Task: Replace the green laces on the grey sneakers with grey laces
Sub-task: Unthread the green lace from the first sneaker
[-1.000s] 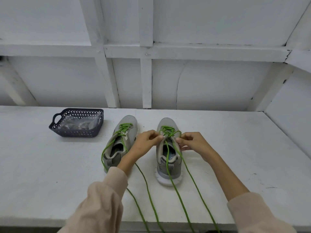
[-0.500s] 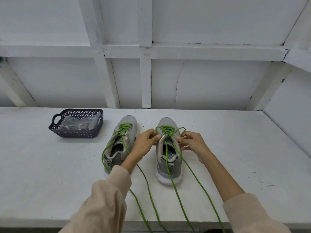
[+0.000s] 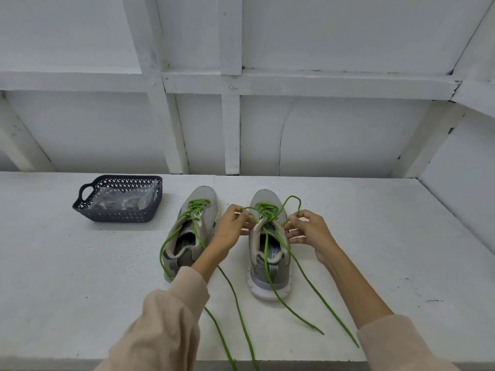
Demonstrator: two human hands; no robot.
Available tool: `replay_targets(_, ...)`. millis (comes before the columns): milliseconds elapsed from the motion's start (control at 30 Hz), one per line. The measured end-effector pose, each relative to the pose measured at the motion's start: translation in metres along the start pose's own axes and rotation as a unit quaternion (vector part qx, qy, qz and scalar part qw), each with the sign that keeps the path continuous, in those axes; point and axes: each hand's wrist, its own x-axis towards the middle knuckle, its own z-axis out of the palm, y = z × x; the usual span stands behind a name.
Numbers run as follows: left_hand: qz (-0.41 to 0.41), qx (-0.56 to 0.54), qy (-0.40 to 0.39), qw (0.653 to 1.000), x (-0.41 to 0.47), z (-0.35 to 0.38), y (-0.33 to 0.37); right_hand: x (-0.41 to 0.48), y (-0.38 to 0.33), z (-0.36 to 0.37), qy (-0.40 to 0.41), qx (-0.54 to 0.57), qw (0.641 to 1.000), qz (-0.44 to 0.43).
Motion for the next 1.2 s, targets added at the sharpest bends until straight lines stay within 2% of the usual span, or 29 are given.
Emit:
replay_targets(100, -0.020, -0.037, 0.022, 0.999, -0.0013, 0.0000, -0.0013, 0.0003, 0.0034, -0.0016, 0.003, 0.031, 0.999, 0.014)
replay_targets(267, -0.005, 0.033, -0.050, 0.998, -0.0017, -0.0068, -0.0051, -0.0015, 0.0037, -0.0044, -0.067, -0.019, 0.998, 0.004)
replay_targets(367, 0.003, 0.029, -0.047, 0.998, -0.0013, -0.0032, -0.0027, -0.0005, 0.0016, -0.0023, -0.043, -0.030, 0.999, -0.005)
replay_targets(467, -0.020, -0.049, 0.012, 0.999, -0.0028, -0.0011, -0.0009, 0.0008, 0.0040, -0.0009, 0.005, 0.019, 1.000, 0.005)
replay_targets(533, -0.036, -0.081, 0.015, 0.996, -0.0028, -0.0024, -0.0014, 0.0005, 0.0069, -0.0019, 0.004, 0.043, 0.999, 0.012)
replay_targets(700, -0.003, 0.045, -0.068, 0.997, -0.0016, -0.0078, -0.0051, -0.0028, 0.0067, -0.0049, -0.070, 0.000, 0.998, -0.002)
replay_targets(800, 0.006, 0.006, -0.029, 1.000, -0.0010, -0.0051, -0.0074, -0.0016, 0.0052, -0.0014, -0.015, 0.007, 1.000, -0.002)
replay_targets(900, -0.014, -0.063, 0.008, 0.998, -0.0008, -0.0021, -0.0069, -0.0002, 0.0078, 0.0009, 0.029, 0.069, 0.997, 0.016)
replay_targets(1067, 0.003, 0.018, -0.084, 0.996, -0.0020, -0.0071, -0.0064, -0.0030, 0.0073, -0.0015, -0.059, 0.014, 0.998, -0.002)
replay_targets(1133, 0.003, 0.022, -0.082, 0.996, -0.0005, -0.0058, -0.0059, -0.0031, 0.0056, -0.0010, -0.044, 0.007, 0.999, -0.011)
replay_targets(1200, -0.015, -0.024, -0.034, 0.999, 0.0005, -0.0020, -0.0060, -0.0012, 0.0068, 0.0015, 0.012, 0.038, 0.999, -0.003)
